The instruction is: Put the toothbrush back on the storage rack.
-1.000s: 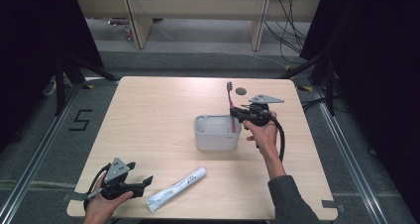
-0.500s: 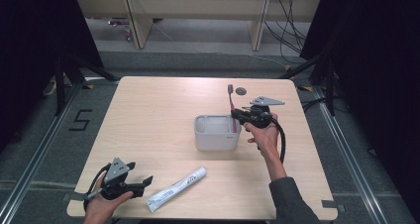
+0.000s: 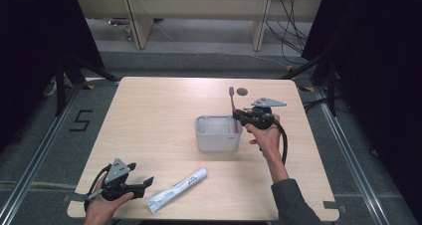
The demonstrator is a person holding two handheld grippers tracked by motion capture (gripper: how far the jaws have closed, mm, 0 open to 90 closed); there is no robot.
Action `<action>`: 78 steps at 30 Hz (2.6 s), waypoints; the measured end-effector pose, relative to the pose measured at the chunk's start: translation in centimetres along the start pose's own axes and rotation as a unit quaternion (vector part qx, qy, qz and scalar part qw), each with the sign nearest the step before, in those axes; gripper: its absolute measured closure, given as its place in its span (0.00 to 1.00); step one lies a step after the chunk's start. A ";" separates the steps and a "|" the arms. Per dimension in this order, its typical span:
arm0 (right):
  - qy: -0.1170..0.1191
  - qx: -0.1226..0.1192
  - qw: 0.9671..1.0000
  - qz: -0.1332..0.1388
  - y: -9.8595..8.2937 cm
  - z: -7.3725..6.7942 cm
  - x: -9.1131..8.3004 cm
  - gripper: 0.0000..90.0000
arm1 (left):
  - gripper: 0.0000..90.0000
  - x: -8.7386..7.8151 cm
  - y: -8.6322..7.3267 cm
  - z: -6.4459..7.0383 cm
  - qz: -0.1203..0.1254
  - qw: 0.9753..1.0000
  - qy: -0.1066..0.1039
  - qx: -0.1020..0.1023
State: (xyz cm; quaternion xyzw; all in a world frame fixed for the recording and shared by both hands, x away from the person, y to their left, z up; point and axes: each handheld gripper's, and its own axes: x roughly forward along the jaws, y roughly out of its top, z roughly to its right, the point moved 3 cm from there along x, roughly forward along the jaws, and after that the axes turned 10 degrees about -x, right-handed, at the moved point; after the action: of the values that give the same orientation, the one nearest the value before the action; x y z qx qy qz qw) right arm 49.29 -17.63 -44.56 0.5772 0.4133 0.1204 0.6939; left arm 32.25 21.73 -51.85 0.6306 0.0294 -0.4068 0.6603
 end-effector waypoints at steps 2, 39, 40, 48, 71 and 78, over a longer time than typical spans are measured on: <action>0.005 -0.004 1.000 0.000 0.0 0.0 0.0 0.88 | 0.19 0.0 0.0 0.0 0.000 1.000 0.000 0.000; -0.018 0.008 1.000 -0.004 0.4 -0.3 -3.5 0.44 | 0.19 0.0 0.0 0.0 0.002 1.000 -0.002 0.000; -0.017 0.002 1.000 -0.003 0.4 -0.2 -3.6 0.44 | 0.19 0.0 0.0 0.0 0.002 1.000 -0.002 0.000; -0.016 0.010 1.000 -0.004 -0.1 -0.6 -5.3 0.43 | 0.19 0.0 0.0 0.0 0.000 1.000 0.002 0.001; -0.030 0.023 0.999 -0.001 -2.8 -1.1 -9.1 0.40 | 0.19 0.0 0.0 0.0 0.005 1.000 -0.002 -0.003; -0.031 0.006 0.999 -0.015 -4.2 -1.4 -9.9 0.40 | 0.19 -0.1 0.1 0.0 0.001 1.000 0.001 0.001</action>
State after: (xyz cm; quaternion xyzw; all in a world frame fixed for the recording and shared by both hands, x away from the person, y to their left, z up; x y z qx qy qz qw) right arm 40.72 -24.33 -44.06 0.5787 0.4010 0.0890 0.7045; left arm 32.21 21.80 -51.74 0.6316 0.0290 -0.4051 0.6605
